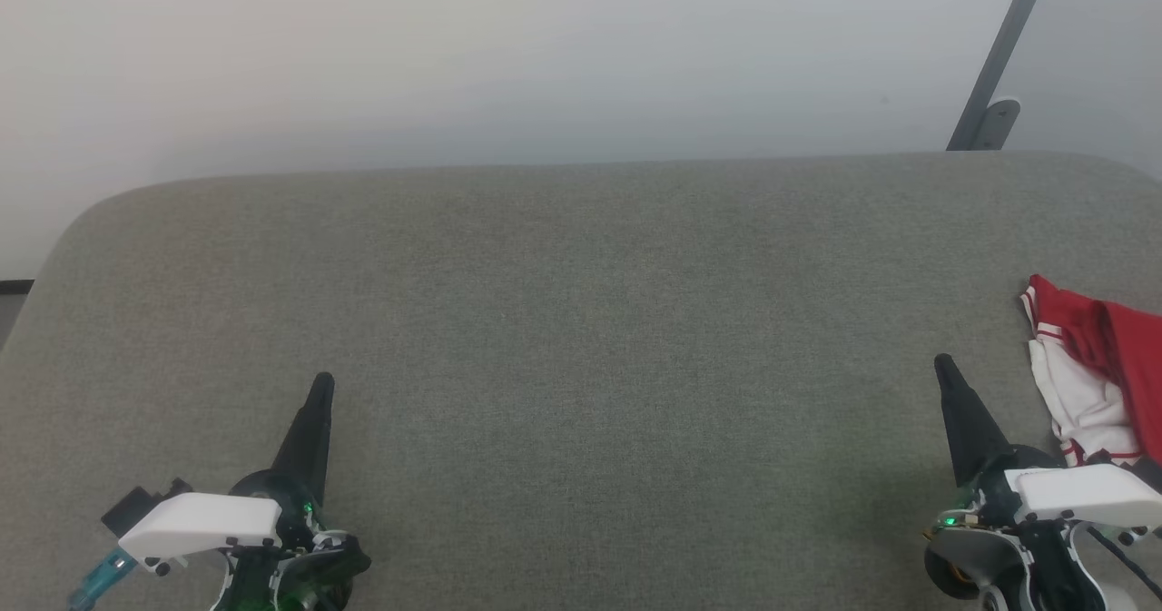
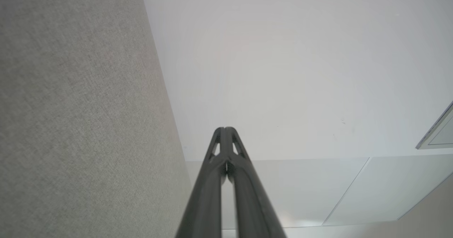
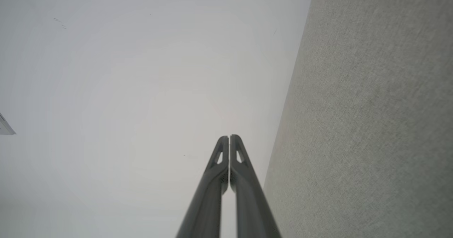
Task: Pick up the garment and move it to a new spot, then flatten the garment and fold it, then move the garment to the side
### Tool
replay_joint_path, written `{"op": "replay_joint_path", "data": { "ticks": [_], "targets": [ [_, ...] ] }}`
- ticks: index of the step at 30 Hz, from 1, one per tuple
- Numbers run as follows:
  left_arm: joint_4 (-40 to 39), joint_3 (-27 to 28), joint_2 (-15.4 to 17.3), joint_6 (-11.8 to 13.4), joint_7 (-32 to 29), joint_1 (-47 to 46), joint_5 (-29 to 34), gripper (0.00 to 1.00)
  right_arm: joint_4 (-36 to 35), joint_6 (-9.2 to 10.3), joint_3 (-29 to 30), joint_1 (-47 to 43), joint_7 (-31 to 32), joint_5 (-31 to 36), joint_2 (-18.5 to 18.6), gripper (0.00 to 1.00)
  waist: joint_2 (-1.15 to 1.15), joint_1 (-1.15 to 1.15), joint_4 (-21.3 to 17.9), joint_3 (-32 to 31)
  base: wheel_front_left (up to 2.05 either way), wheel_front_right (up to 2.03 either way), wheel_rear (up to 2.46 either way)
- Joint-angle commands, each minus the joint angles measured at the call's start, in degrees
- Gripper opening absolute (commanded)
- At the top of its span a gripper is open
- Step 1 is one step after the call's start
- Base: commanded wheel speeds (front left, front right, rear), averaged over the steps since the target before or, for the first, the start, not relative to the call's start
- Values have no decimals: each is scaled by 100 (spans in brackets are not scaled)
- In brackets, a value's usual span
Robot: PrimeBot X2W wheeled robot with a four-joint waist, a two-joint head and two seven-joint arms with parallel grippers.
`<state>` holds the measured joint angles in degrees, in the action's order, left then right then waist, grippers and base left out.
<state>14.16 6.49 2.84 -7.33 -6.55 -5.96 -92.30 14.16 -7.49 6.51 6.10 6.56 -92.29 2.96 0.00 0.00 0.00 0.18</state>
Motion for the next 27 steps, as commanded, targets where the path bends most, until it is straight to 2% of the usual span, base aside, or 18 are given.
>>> {"op": "replay_joint_path", "data": {
  "ticks": [1, 27],
  "targets": [
    [-16, 18, -14, -32, -19, -63, -19, 0, -26, 0, 9, 32, 9, -22, -21, 0, 0, 0, 0, 0, 0, 0, 0],
    [-17, 17, -14, -31, -18, -63, -20, 0, -26, 0, 9, 32, 8, -22, -21, 0, 0, 0, 0, 0, 0, 0, 0]
  ]
}}
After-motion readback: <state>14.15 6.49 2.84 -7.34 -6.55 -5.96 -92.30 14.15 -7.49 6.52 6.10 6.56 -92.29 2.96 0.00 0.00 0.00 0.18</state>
